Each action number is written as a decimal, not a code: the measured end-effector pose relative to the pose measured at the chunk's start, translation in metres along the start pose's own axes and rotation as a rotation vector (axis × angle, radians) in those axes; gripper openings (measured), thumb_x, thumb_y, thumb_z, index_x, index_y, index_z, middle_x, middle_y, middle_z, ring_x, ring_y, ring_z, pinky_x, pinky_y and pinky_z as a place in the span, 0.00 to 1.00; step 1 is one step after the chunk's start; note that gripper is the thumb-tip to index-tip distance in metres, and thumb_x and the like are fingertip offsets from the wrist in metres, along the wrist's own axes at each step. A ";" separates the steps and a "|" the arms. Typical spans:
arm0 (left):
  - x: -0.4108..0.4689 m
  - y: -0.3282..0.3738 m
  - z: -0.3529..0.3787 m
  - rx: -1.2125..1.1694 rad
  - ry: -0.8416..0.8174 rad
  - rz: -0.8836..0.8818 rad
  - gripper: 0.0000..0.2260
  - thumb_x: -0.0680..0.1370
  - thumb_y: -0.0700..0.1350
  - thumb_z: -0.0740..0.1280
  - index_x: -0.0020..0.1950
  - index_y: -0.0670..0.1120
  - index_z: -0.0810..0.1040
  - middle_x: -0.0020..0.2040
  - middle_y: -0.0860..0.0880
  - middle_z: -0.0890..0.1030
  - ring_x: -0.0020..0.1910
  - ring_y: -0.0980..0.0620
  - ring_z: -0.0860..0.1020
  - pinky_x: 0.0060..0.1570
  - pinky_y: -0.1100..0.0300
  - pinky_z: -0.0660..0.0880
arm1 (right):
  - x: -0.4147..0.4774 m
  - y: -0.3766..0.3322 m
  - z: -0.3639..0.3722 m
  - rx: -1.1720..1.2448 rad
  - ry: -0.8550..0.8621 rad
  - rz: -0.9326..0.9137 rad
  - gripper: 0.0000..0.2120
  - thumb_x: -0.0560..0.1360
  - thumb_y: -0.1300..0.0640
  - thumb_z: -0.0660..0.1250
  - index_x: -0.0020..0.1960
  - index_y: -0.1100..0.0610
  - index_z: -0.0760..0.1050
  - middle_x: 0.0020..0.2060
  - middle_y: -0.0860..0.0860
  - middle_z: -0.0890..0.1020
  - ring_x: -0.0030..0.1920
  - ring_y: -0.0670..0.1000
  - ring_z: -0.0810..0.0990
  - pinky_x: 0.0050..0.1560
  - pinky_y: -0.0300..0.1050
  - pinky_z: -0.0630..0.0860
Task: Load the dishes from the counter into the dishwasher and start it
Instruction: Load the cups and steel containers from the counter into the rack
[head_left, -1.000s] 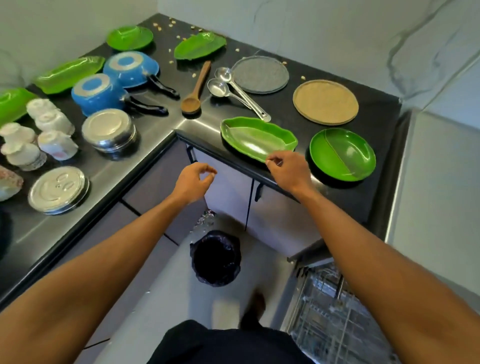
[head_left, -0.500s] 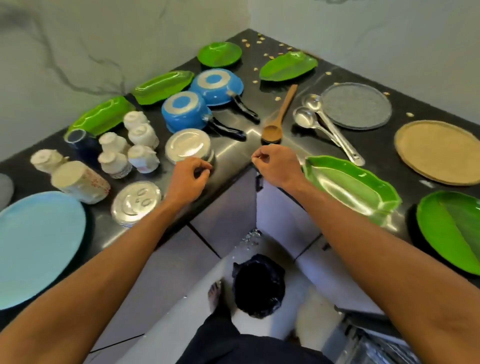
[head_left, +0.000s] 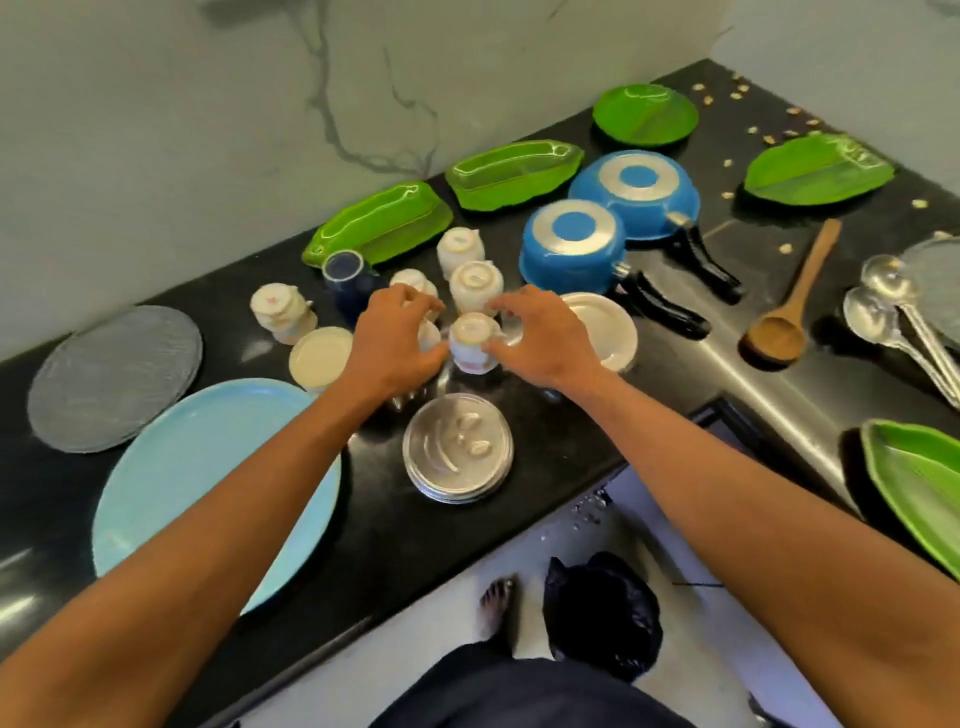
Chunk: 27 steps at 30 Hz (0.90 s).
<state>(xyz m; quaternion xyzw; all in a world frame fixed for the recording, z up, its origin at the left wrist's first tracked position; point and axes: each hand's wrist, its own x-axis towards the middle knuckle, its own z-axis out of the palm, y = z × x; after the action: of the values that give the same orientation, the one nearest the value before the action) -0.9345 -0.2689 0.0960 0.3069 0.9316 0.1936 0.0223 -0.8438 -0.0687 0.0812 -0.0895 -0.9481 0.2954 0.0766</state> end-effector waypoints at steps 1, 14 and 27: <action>0.001 0.002 -0.002 0.029 -0.028 -0.004 0.22 0.69 0.54 0.70 0.62 0.49 0.78 0.57 0.44 0.75 0.59 0.41 0.72 0.56 0.47 0.73 | 0.002 -0.004 0.003 -0.029 -0.017 -0.005 0.26 0.68 0.45 0.76 0.65 0.49 0.78 0.54 0.52 0.80 0.56 0.55 0.78 0.54 0.50 0.74; 0.006 -0.008 0.005 0.340 -0.188 0.002 0.29 0.74 0.57 0.70 0.72 0.51 0.67 0.66 0.42 0.70 0.61 0.40 0.72 0.52 0.47 0.72 | 0.016 -0.022 0.037 -0.374 -0.129 0.004 0.36 0.66 0.36 0.74 0.70 0.45 0.67 0.61 0.50 0.77 0.58 0.58 0.79 0.51 0.53 0.74; 0.005 0.003 -0.002 0.178 -0.052 0.032 0.19 0.74 0.52 0.69 0.63 0.48 0.75 0.60 0.41 0.74 0.59 0.38 0.71 0.49 0.45 0.72 | -0.007 -0.022 -0.007 -0.028 0.120 0.237 0.36 0.64 0.42 0.77 0.69 0.47 0.70 0.57 0.50 0.78 0.57 0.54 0.78 0.52 0.51 0.75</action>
<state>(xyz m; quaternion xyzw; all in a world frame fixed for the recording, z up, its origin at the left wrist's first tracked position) -0.9372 -0.2642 0.0999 0.3273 0.9392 0.1022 0.0159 -0.8381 -0.0843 0.0986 -0.2197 -0.9285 0.2833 0.0966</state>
